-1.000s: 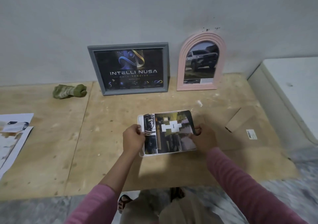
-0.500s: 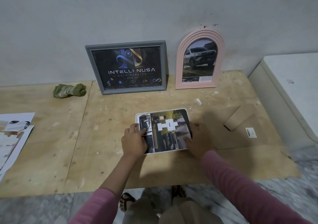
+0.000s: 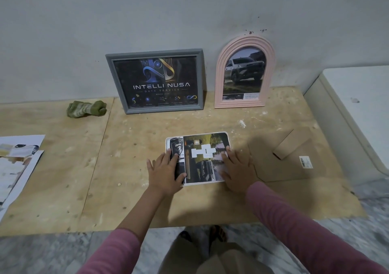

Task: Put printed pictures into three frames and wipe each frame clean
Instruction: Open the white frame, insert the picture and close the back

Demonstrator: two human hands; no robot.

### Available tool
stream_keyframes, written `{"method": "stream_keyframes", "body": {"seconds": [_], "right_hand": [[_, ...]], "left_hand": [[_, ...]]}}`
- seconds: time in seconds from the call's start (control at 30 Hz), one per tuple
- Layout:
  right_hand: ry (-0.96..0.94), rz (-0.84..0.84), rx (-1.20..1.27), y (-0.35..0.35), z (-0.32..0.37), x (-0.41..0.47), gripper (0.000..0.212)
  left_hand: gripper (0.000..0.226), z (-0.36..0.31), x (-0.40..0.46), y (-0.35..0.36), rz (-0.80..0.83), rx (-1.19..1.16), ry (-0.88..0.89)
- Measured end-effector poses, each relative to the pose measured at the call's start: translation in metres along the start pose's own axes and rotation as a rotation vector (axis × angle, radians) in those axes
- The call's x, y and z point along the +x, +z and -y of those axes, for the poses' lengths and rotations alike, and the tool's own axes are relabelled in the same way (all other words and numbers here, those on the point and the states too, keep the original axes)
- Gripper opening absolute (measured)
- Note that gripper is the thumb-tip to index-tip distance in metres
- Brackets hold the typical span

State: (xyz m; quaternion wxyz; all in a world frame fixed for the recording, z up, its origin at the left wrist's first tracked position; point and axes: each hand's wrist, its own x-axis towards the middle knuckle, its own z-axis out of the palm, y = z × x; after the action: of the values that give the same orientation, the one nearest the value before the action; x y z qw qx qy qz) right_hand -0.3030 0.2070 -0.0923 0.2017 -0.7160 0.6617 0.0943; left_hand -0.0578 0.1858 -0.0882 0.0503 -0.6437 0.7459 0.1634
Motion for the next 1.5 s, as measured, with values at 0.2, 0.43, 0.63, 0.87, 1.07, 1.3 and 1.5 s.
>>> {"method": "stream_keyframes", "body": {"seconds": [0.2,0.43,0.63,0.87,1.07,1.3,1.5], "right_hand": [[0.086,-0.085,0.149,-0.005,-0.003,-0.004,0.068],[0.333,-0.253,0.271,-0.023,-0.033,-0.021,0.062],[0.527,-0.369,0.365,-0.036,-0.102,-0.043,0.059],[0.564,-0.303,0.378,-0.035,-0.183,-0.057,0.064],[0.504,-0.205,0.355,-0.030,-0.214,-0.052,0.063],[0.511,-0.258,0.513,-0.037,-0.213,-0.043,0.051],[0.648,-0.282,0.768,-0.044,-0.225,-0.038,0.058]], "left_hand": [[0.068,-0.016,0.001,-0.011,-0.027,-0.095,0.037],[0.058,-0.077,0.008,-0.023,-0.077,-0.302,0.223],[0.049,-0.156,0.018,-0.026,-0.007,-0.496,0.239],[0.025,-0.239,0.026,-0.009,0.186,-0.648,-0.119],[0.039,-0.269,0.033,0.002,0.162,-0.673,-0.331],[0.019,-0.286,0.039,0.007,0.095,-0.936,-0.515],[0.019,-0.284,0.039,0.018,0.103,-0.904,-0.557]]}}
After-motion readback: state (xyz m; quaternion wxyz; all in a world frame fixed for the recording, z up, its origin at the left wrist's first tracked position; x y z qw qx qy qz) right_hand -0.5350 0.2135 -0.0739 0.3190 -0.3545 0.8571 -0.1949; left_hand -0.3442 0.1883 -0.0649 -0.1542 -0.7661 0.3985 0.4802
